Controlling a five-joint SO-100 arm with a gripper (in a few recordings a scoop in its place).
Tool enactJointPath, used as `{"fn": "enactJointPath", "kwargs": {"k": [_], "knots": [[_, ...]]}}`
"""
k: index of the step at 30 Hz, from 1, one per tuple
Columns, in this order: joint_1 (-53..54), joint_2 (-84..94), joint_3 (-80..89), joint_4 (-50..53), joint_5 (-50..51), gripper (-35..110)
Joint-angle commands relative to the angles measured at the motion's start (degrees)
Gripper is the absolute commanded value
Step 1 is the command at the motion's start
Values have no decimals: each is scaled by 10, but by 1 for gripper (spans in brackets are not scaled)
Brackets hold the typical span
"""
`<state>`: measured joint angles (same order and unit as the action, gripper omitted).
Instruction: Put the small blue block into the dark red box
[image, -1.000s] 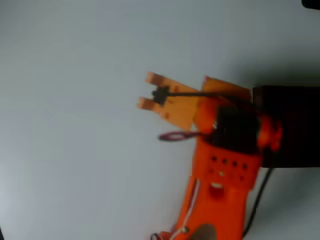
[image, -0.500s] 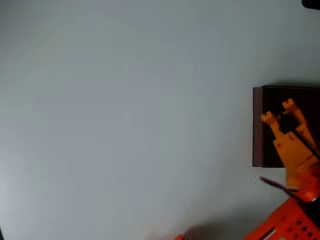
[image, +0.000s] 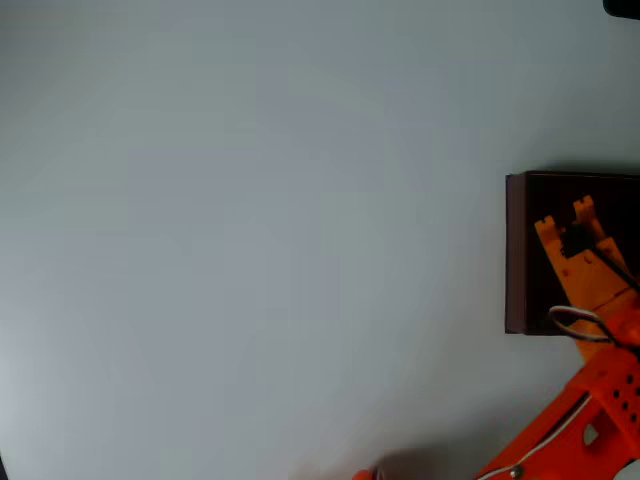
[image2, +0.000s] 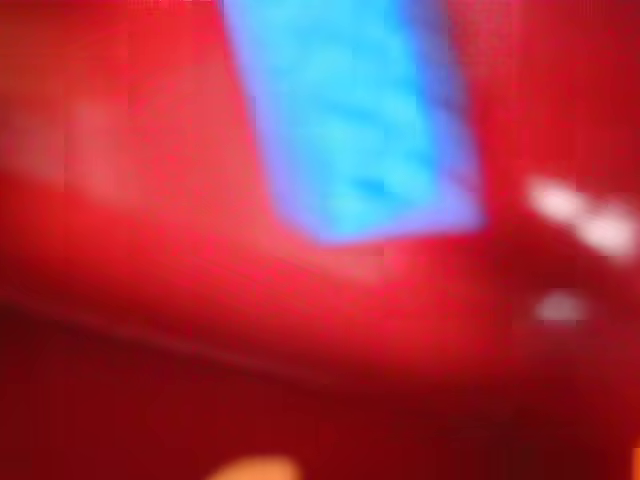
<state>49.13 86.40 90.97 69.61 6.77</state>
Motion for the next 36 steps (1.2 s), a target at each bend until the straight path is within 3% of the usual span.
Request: {"fn": "enactJointPath", "kwargs": {"k": [1,9,22,36], "knots": [[-28,91,43,-4,8,19],[-156,289,160,39,4,20],[-497,766,381,161,-10,17],[-770,1059,618,161,-43,5]]}}
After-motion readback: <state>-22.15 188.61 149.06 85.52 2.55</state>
